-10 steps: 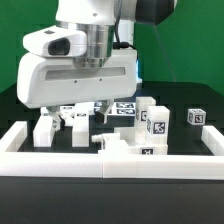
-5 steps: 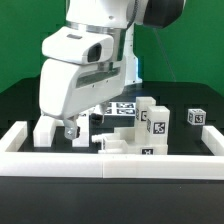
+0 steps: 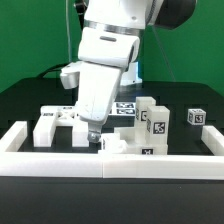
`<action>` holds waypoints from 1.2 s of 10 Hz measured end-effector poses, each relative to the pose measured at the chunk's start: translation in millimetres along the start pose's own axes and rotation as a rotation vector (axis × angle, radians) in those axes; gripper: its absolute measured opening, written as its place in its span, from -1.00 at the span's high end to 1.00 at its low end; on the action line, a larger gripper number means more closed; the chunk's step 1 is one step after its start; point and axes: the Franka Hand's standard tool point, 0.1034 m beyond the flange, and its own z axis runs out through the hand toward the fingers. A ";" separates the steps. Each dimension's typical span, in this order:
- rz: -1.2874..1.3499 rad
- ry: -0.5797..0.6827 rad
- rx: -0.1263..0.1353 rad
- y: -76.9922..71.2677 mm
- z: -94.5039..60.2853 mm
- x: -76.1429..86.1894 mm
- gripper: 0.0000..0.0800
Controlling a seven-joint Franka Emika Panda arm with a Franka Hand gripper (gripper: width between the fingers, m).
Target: Assemble chair
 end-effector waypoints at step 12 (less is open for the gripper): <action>-0.133 0.019 0.011 0.2 -6.9 40.8 -0.62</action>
Offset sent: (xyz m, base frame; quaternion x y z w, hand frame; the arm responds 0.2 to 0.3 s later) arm 0.0064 0.0446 0.0074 0.0075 0.0376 -0.0530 0.9979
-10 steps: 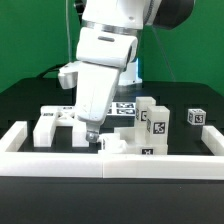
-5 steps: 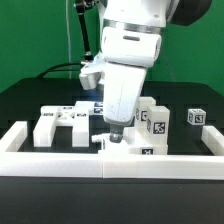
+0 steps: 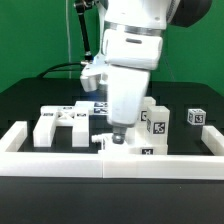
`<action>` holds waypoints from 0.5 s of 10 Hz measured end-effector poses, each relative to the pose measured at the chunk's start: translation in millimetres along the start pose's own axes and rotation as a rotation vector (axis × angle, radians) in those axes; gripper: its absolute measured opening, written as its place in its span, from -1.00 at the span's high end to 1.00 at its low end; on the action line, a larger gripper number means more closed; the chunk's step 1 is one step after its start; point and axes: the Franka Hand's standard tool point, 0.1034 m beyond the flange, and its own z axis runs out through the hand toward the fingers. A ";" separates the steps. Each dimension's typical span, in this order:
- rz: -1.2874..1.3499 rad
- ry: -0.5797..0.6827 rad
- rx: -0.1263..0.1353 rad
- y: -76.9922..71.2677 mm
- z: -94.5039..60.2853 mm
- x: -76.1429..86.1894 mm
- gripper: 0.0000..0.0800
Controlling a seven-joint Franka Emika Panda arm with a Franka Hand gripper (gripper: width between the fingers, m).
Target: Assemble chair
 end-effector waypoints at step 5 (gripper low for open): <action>-0.001 0.003 0.003 -0.9 1.8 6.2 -0.62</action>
Offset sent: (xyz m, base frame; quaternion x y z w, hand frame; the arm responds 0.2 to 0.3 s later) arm 0.0000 0.0000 0.0000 0.0000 0.0000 0.0000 1.0000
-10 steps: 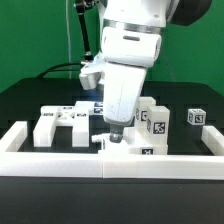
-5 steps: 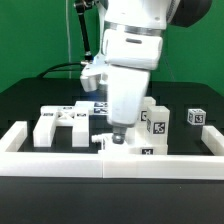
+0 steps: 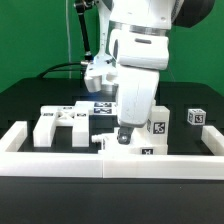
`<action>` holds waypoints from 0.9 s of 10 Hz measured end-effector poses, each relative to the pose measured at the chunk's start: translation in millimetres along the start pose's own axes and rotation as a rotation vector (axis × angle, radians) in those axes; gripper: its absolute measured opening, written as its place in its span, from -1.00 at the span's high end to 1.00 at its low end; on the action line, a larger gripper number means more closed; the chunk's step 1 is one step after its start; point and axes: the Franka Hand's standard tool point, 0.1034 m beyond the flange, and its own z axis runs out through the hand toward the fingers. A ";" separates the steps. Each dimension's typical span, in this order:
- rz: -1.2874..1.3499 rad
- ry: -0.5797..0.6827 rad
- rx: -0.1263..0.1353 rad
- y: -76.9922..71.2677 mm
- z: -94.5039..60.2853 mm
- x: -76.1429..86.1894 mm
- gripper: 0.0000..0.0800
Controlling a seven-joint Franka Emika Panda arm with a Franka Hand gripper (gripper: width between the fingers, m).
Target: Assemble chair
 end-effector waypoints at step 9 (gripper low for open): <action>-0.020 0.009 0.036 -10.1 13.6 16.4 -0.62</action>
Offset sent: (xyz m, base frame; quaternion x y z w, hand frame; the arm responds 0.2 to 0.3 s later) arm -0.0061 0.0162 -0.0166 -0.0003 0.0196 0.0027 0.9998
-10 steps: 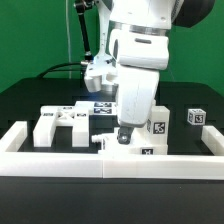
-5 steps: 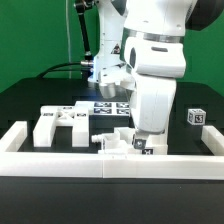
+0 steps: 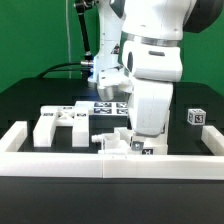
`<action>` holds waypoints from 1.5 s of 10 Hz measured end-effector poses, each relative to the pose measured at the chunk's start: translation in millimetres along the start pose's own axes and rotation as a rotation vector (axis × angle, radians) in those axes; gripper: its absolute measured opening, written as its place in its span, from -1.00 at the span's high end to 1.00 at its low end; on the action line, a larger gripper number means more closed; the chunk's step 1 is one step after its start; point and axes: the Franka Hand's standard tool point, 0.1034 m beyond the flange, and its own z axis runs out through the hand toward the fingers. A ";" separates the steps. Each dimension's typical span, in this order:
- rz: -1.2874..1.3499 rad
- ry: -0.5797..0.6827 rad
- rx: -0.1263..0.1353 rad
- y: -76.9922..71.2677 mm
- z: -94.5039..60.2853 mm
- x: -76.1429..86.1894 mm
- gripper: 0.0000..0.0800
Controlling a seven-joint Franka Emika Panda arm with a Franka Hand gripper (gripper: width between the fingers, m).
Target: Assemble chair
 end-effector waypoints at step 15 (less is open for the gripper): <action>-0.038 0.003 0.003 -7.8 2.2 -6.8 -0.62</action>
Offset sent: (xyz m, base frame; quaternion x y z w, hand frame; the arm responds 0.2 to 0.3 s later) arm -0.0040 0.0113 -0.0120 0.0006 0.0231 -0.0088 0.9997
